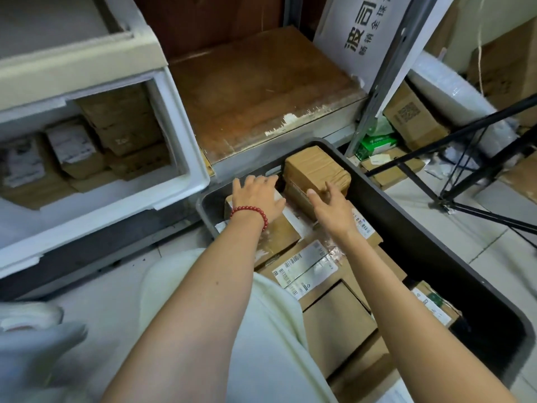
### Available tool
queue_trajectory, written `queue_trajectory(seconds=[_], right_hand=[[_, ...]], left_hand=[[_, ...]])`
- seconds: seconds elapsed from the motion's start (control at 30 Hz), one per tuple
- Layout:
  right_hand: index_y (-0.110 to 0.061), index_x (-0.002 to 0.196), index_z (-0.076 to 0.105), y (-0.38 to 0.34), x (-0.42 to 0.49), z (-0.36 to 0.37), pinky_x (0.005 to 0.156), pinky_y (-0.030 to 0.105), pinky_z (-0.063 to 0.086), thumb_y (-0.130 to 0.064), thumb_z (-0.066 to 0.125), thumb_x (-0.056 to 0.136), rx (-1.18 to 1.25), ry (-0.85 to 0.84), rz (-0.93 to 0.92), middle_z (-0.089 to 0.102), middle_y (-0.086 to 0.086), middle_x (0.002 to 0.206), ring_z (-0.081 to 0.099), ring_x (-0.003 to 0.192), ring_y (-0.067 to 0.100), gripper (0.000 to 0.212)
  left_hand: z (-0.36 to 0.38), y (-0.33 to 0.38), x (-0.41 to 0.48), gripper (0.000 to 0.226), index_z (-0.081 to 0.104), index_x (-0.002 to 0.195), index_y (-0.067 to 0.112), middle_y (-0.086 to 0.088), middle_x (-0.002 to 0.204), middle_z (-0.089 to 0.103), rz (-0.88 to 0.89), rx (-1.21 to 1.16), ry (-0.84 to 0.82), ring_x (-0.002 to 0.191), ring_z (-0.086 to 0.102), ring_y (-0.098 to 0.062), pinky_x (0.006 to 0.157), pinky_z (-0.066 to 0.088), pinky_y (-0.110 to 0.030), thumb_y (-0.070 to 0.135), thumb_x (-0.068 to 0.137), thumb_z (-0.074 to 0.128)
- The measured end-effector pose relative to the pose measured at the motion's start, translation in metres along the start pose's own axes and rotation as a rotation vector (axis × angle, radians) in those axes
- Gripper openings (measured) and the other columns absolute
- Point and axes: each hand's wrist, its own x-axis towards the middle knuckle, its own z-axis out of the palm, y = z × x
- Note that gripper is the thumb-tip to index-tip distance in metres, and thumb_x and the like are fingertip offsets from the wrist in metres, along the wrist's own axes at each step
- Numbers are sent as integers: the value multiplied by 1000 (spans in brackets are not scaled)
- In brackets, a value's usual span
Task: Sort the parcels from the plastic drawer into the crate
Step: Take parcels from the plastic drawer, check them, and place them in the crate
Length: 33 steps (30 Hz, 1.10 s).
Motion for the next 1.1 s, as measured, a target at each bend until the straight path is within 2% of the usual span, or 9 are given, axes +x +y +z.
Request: queue_trajectory(seconds=[0.17, 0.27, 0.37, 0.47, 0.6, 0.7, 0.83, 0.97, 1.1], right_hand=[[-20, 148, 34, -46, -24, 12, 109, 44, 38, -55, 49, 91, -145, -105, -188, 50, 9, 142, 47, 131, 30, 68], [-18, 146, 38, -76, -37, 19, 109, 39, 37, -46, 48, 96, -233, -89, -337, 46, 6, 146, 42, 134, 25, 58], [-18, 144, 42, -111, -53, 34, 108, 41, 38, -46, 48, 97, -258, -85, -457, 46, 4, 147, 42, 135, 24, 55], [-19, 142, 44, -146, -72, 62, 107, 43, 40, -48, 47, 96, -269, -161, -557, 48, 4, 144, 45, 132, 24, 55], [-19, 140, 46, -185, -105, 109, 103, 39, 39, -47, 47, 97, -295, -290, -674, 50, 5, 142, 47, 129, 25, 51], [-22, 140, 46, -193, -122, 135, 104, 42, 41, -49, 47, 96, -373, -389, -721, 48, 6, 143, 46, 129, 27, 52], [-22, 141, 43, -191, -120, 150, 104, 45, 41, -51, 46, 96, -463, -378, -692, 44, 8, 145, 43, 130, 29, 54], [-24, 144, 37, -194, -126, 173, 103, 44, 38, -49, 47, 96, -574, -403, -746, 36, 6, 150, 36, 135, 29, 56], [-26, 145, 36, -198, -123, 198, 103, 44, 39, -48, 48, 95, -511, -395, -687, 33, 4, 152, 34, 136, 27, 56]], left_hand=[[-40, -36, -29, 56, 40, 141, 24, -4, 142, 46, -150, 95, 44, 132, 38, -27, 105, 30, -46, 55, 93, 40], [-67, -70, -57, 54, 45, 137, 24, -6, 137, 51, -229, 100, 101, 128, 42, -28, 102, 32, -46, 55, 94, 40], [-85, -117, -98, 55, 41, 141, 24, -3, 142, 47, -290, 165, 127, 131, 40, -27, 103, 30, -45, 53, 94, 41], [-100, -167, -144, 58, 37, 144, 23, -6, 144, 44, -432, 161, 106, 133, 37, -29, 106, 28, -47, 54, 94, 40], [-117, -215, -193, 56, 40, 141, 22, -11, 138, 50, -555, 111, 180, 127, 44, -32, 100, 35, -46, 52, 94, 42], [-103, -237, -223, 57, 35, 145, 24, -10, 140, 49, -615, 27, 187, 127, 44, -32, 98, 37, -44, 49, 95, 44], [-91, -250, -229, 64, 24, 150, 24, -10, 148, 39, -702, -188, 202, 131, 40, -34, 103, 37, -46, 48, 94, 47], [-92, -249, -214, 63, 24, 149, 26, -7, 150, 37, -658, -157, 222, 133, 37, -33, 102, 37, -46, 45, 95, 47], [-88, -258, -198, 61, 27, 148, 27, -5, 148, 40, -648, -119, 228, 133, 38, -30, 98, 40, -44, 47, 94, 47]])
